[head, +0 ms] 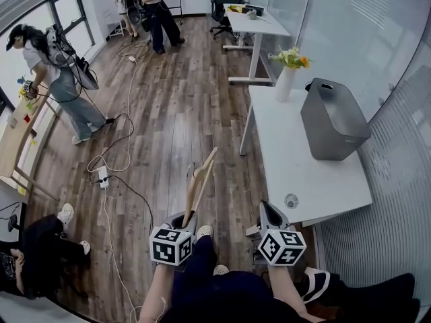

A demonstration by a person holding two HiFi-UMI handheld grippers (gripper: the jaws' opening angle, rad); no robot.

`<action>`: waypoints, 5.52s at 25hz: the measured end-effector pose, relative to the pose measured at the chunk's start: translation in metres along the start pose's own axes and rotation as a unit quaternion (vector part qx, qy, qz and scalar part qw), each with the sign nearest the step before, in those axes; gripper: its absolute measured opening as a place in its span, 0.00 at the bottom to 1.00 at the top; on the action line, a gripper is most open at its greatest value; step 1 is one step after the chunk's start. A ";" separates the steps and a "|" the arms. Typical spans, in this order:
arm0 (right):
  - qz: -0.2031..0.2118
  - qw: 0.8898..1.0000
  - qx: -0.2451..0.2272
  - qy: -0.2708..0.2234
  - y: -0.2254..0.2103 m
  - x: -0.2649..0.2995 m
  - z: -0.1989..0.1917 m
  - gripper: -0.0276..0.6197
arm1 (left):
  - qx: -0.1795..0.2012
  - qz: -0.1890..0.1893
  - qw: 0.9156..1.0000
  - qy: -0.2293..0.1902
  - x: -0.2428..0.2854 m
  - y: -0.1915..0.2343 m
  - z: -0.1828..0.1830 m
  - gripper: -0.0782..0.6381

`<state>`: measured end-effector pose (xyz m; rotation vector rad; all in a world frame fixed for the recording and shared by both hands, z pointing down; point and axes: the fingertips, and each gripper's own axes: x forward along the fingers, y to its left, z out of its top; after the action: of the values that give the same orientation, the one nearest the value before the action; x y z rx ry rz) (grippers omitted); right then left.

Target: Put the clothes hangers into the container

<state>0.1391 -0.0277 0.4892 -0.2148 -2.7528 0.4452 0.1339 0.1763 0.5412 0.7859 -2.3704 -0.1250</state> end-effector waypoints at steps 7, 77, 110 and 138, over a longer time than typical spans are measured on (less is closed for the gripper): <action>-0.014 1.000 0.007 0.000 0.003 0.052 0.024 0.09 | 0.006 -0.012 1.000 0.008 0.027 0.032 0.038 0.12; -0.224 0.966 0.113 -0.054 -0.172 0.319 0.162 0.09 | 0.218 -0.233 0.943 0.090 0.356 0.088 0.291 0.12; -0.407 0.890 0.154 -0.135 -0.212 0.267 0.158 0.09 | 0.298 -0.394 0.862 0.115 0.434 0.048 0.323 0.12; -0.564 0.784 0.195 -0.171 -0.146 0.276 0.158 0.09 | 0.383 -0.552 0.729 0.134 0.460 0.060 0.386 0.12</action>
<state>-0.1873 -0.1533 0.4817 1.6451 -2.4102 0.6860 -0.4129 -0.0748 0.4982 2.3377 -1.2977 0.4890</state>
